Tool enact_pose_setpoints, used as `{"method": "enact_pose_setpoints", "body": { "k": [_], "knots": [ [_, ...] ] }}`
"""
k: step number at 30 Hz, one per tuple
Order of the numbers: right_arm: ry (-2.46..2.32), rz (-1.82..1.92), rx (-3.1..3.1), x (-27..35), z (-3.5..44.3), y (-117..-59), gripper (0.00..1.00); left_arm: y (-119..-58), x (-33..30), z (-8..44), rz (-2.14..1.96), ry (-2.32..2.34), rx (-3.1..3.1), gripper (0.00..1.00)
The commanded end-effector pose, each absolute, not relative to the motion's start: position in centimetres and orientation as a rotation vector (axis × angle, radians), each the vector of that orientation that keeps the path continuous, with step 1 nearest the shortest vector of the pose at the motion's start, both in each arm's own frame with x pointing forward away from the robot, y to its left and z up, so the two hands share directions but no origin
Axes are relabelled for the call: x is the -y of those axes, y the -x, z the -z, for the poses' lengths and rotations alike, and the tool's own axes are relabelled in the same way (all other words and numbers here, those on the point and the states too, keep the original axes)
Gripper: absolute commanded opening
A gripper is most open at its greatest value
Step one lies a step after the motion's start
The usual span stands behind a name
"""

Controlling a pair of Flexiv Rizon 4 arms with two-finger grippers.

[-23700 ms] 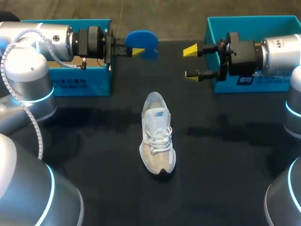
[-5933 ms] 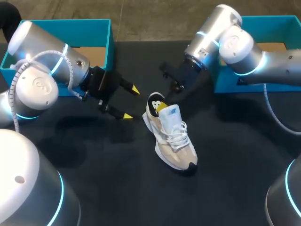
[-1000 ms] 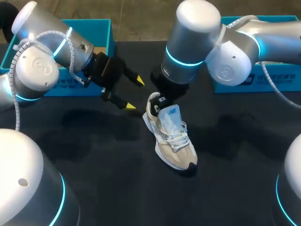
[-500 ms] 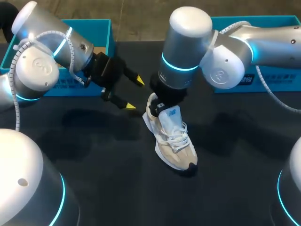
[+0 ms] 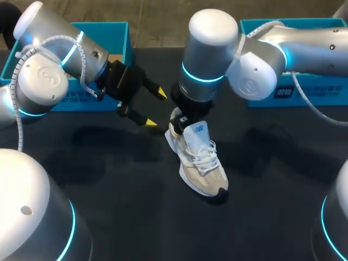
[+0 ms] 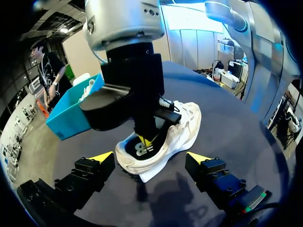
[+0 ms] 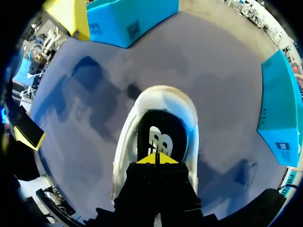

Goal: Take the shoe out of the shoebox, open the shoe tongue, remove and reinsert the insole, then place the shoe into the shoebox

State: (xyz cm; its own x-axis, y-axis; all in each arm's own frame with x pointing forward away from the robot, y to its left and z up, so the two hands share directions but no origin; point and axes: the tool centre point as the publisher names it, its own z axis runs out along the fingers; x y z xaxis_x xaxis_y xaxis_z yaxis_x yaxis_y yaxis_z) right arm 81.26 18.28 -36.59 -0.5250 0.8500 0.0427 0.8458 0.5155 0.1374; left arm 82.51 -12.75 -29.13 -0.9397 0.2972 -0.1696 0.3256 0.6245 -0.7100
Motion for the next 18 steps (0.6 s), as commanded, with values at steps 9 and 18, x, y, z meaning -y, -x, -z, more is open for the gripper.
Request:
{"method": "enact_pose_setpoints", "body": {
  "k": [9, 18],
  "knots": [
    [-1.511, -0.193, -2.713, -19.0, 39.1, -82.6, 0.00, -82.5, 12.8, 29.1, 1.231, -0.538, -2.801, 1.00],
    [-1.511, -0.229, -2.655, -18.3, 36.7, -82.5, 0.00, -82.5, 12.8, 29.1, 1.231, -0.538, -2.801, 1.00]
  ]
}}
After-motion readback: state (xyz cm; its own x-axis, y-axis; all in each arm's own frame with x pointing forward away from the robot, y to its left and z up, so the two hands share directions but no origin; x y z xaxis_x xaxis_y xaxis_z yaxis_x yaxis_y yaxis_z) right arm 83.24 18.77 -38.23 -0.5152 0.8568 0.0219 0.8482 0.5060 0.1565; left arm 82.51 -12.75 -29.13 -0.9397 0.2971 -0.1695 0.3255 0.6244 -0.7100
